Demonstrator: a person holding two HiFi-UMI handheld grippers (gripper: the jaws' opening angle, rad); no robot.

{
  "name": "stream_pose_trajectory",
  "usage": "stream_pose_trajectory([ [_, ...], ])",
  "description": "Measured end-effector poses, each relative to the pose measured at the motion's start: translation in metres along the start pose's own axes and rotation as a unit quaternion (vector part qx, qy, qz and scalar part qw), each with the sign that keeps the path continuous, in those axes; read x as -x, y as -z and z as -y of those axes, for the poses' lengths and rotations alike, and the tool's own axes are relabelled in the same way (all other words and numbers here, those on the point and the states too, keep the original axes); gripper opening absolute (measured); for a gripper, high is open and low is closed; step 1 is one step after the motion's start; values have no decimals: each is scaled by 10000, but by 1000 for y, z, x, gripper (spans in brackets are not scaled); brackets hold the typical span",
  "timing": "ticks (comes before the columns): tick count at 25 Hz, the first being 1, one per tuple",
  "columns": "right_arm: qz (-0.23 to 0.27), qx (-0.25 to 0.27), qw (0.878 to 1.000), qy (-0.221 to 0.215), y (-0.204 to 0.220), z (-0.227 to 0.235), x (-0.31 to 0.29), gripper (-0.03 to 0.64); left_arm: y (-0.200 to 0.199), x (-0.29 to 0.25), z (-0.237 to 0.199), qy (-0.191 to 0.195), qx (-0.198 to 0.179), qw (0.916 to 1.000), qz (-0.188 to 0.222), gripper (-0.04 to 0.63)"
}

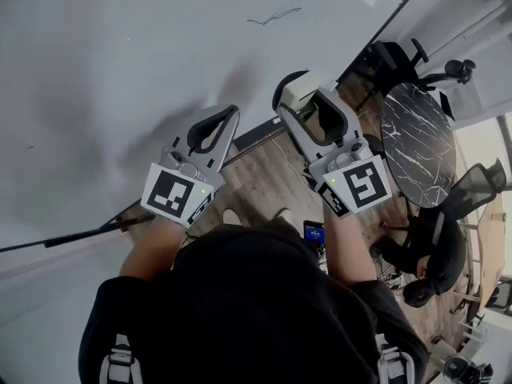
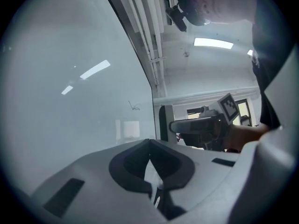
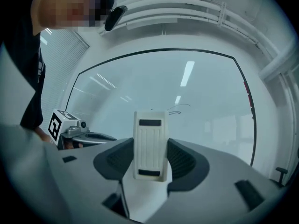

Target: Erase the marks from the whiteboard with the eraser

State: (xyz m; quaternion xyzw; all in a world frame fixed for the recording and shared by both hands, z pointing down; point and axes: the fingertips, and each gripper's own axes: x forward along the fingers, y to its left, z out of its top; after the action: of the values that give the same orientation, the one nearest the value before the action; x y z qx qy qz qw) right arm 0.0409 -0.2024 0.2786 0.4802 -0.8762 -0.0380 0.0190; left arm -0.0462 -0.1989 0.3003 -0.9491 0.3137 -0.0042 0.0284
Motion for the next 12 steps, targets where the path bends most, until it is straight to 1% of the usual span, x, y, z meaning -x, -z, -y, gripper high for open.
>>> stream_pose_trajectory([
  [2,63,72,9999,-70,-8,4,-11,224,-2,-5,-6,-141,-27,9999,2,3],
  [6,219,220,9990,-324,-14,5,-21,224,-6,-10,-6,-558,-116,9983,118,3],
  [9,384,355,9974,-492,-23,3,-24,224,-13,-13,-1,-858,-202,9959,200,3],
  [12,528,550,9952,-614,-42,0,-41,224,-25,-11,-11,-1189,-224,9924,236,3],
])
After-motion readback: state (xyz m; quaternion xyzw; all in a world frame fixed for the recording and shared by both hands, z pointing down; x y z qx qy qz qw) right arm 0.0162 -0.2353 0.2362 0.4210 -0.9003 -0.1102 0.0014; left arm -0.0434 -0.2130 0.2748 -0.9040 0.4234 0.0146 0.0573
